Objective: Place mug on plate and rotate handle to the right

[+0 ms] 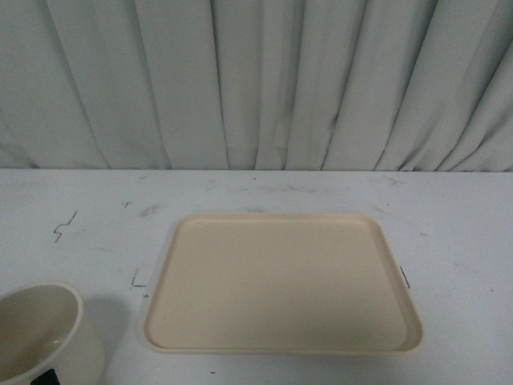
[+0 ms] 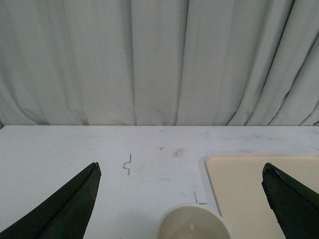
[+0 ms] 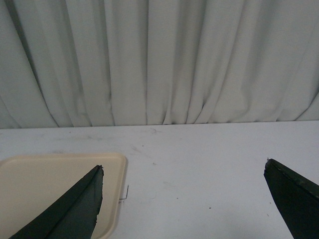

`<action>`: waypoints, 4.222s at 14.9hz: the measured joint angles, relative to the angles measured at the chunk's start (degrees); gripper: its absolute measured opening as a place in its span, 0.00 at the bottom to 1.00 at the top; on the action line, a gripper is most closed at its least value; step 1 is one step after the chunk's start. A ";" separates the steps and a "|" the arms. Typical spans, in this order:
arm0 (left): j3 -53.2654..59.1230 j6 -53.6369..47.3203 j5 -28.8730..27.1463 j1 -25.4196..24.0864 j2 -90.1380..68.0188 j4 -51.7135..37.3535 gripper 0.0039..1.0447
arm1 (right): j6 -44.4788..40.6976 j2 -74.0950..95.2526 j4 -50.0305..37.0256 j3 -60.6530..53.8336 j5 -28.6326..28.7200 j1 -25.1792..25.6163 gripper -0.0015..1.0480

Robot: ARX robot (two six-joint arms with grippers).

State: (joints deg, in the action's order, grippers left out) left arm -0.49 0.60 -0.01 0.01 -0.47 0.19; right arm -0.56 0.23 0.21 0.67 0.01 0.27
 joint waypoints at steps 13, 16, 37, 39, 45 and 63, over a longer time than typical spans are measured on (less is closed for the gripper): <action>-0.02 0.00 0.00 0.00 0.00 0.00 0.94 | 0.00 0.00 0.00 0.00 0.00 0.00 0.94; 0.00 0.00 0.00 0.00 0.00 0.02 0.94 | 0.00 0.00 0.02 0.00 0.00 0.00 0.94; -39.32 18.45 -10.19 1.97 -76.85 25.27 0.94 | 0.13 0.00 -0.02 0.00 0.00 -0.26 0.94; -39.69 17.16 -9.62 1.53 -81.42 23.61 0.94 | 0.13 0.00 0.00 0.00 0.00 -0.26 0.94; -39.93 15.45 -9.18 1.49 -88.83 19.93 0.94 | 0.13 0.00 0.00 0.00 -0.02 -0.26 0.94; -64.65 10.64 -8.96 14.32 -92.67 32.89 0.02 | 0.13 0.00 0.00 0.00 -0.02 -0.26 0.94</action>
State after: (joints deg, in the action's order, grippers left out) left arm -65.14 11.25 -8.97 14.33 -93.14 33.08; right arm -0.43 0.23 0.21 0.67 -0.01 0.01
